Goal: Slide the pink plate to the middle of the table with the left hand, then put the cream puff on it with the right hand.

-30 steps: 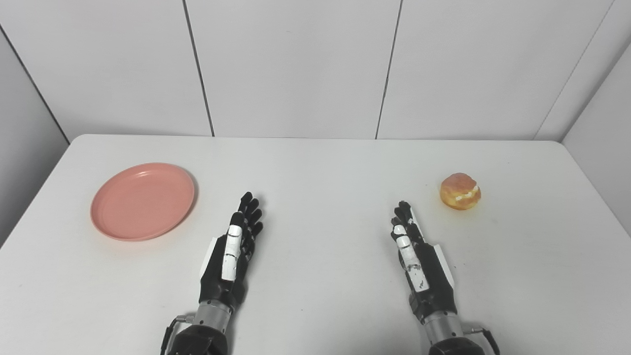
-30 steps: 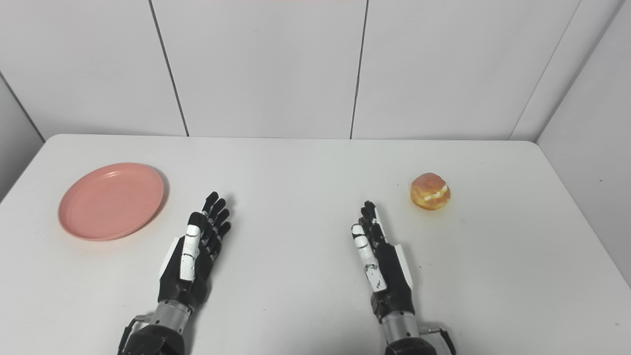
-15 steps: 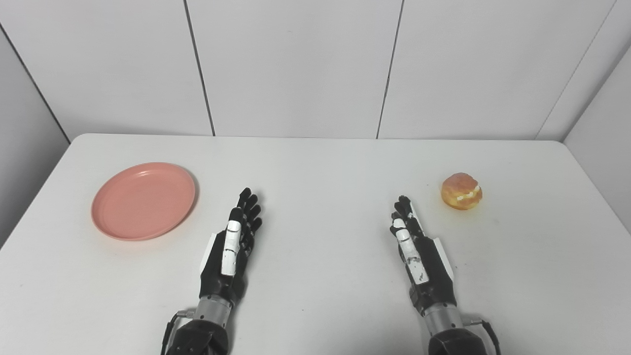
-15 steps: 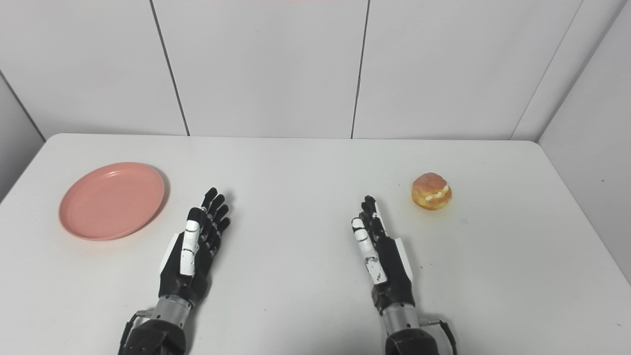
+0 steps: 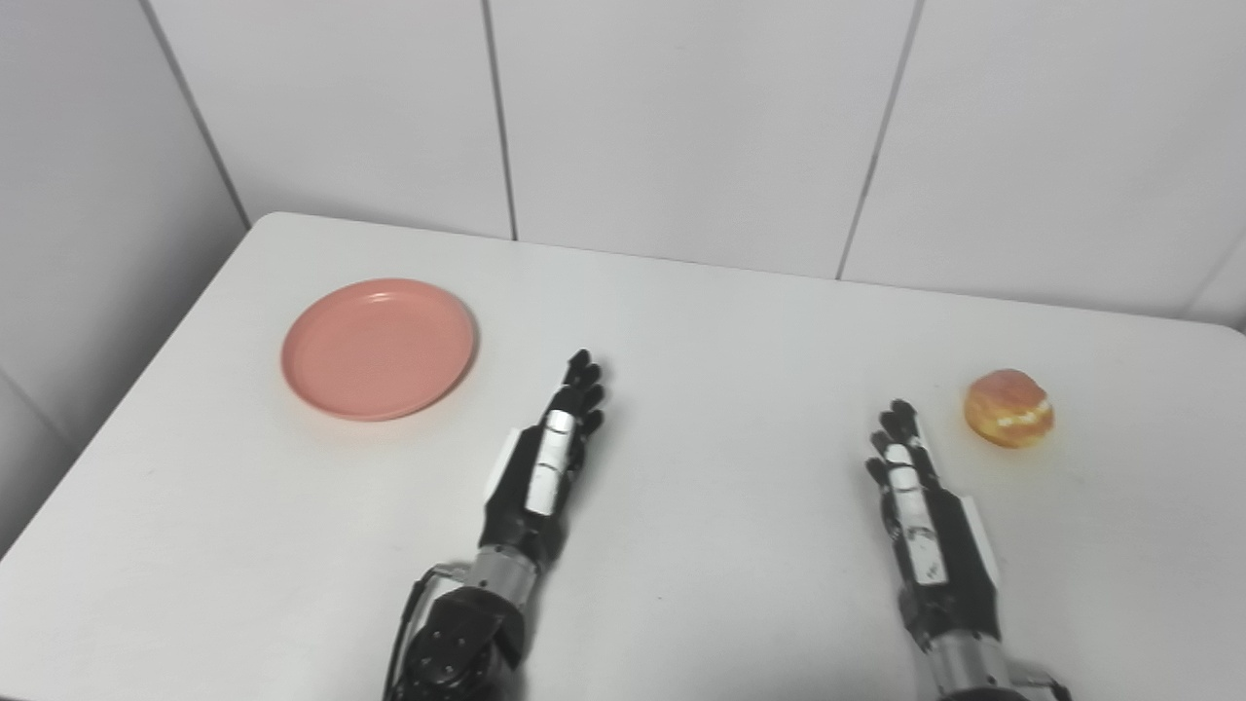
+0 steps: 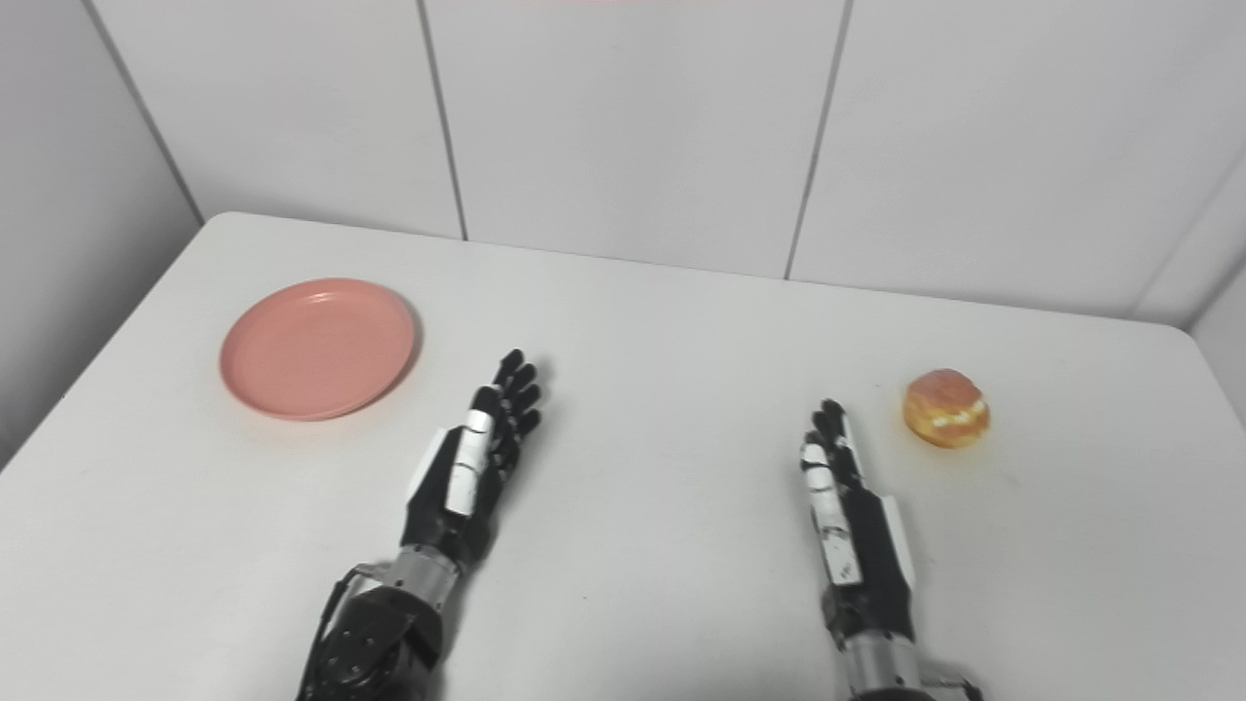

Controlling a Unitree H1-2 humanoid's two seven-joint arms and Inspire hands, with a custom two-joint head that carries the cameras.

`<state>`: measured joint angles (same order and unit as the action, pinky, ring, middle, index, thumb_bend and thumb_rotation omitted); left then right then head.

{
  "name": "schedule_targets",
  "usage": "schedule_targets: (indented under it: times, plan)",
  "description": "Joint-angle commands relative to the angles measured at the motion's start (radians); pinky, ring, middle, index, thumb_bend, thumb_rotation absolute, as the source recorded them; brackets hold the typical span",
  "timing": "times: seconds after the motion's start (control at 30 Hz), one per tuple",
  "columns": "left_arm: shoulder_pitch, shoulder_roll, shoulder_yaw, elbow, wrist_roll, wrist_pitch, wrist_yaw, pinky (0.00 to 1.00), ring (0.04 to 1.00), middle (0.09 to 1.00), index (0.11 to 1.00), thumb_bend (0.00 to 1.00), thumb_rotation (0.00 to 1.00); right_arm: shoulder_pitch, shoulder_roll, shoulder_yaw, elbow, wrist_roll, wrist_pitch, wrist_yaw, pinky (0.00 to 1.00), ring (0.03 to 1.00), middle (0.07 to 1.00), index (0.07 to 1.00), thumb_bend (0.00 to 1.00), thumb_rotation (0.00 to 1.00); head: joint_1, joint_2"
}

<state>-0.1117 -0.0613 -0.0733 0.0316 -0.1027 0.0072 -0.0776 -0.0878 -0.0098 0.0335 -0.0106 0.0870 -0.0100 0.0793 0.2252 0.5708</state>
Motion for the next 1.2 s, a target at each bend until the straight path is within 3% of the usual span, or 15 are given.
schedule_targets:
  times: [0.0, 0.2, 0.33, 0.47, 0.67, 0.8, 1.17]
  plan:
    - [0.009, -0.029, -0.014, 0.035, 0.031, -0.026, 0.02, 1.0, 1.0, 1.0, 0.967, 0.61, 1.0, -0.012, -0.019, -0.013, -0.002, 0.019, -0.063, 0.02, 1.0, 1.0, 1.0, 1.0, 0.54, 0.91, 0.0, 0.0]
    - [-0.006, -0.072, -0.015, 0.092, 0.06, -0.095, 0.051, 1.0, 1.0, 1.0, 0.959, 0.54, 1.0, -0.025, -0.027, -0.035, 0.048, 0.084, -0.073, 0.057, 1.0, 1.0, 1.0, 1.0, 0.6, 0.86, 0.033, -0.026]
    - [-0.008, -0.074, -0.012, 0.096, 0.073, -0.096, 0.066, 1.0, 1.0, 1.0, 0.957, 0.52, 1.0, -0.023, -0.026, -0.039, 0.053, 0.086, -0.073, 0.052, 1.0, 1.0, 1.0, 1.0, 0.6, 0.83, 0.033, -0.036]
    - [-0.022, -0.065, 0.0, 0.101, 0.069, -0.076, 0.068, 1.0, 1.0, 1.0, 0.962, 0.57, 1.0, -0.029, -0.026, -0.038, 0.069, 0.079, -0.09, 0.051, 1.0, 1.0, 1.0, 1.0, 0.58, 0.84, 0.029, -0.045]
    - [-0.056, -0.053, 0.03, 0.132, 0.047, -0.112, 0.064, 1.0, 1.0, 1.0, 0.975, 0.61, 1.0, -0.027, -0.032, -0.034, 0.074, 0.073, -0.1, 0.054, 1.0, 1.0, 1.0, 1.0, 0.58, 0.84, 0.019, -0.047]
    - [-0.084, -0.044, 0.066, 0.118, -0.006, -0.091, 0.051, 1.0, 1.0, 0.995, 0.964, 0.67, 1.0, -0.024, -0.033, -0.031, 0.07, 0.067, -0.108, 0.054, 1.0, 1.0, 1.0, 1.0, 0.56, 0.85, 0.019, -0.047]
    - [-0.157, -0.013, 0.141, 0.09, -0.021, -0.134, 0.085, 0.98, 0.98, 0.974, 0.951, 0.69, 1.0, -0.029, -0.027, -0.036, 0.071, 0.069, -0.101, 0.05, 1.0, 1.0, 1.0, 1.0, 0.57, 0.83, 0.021, -0.042]
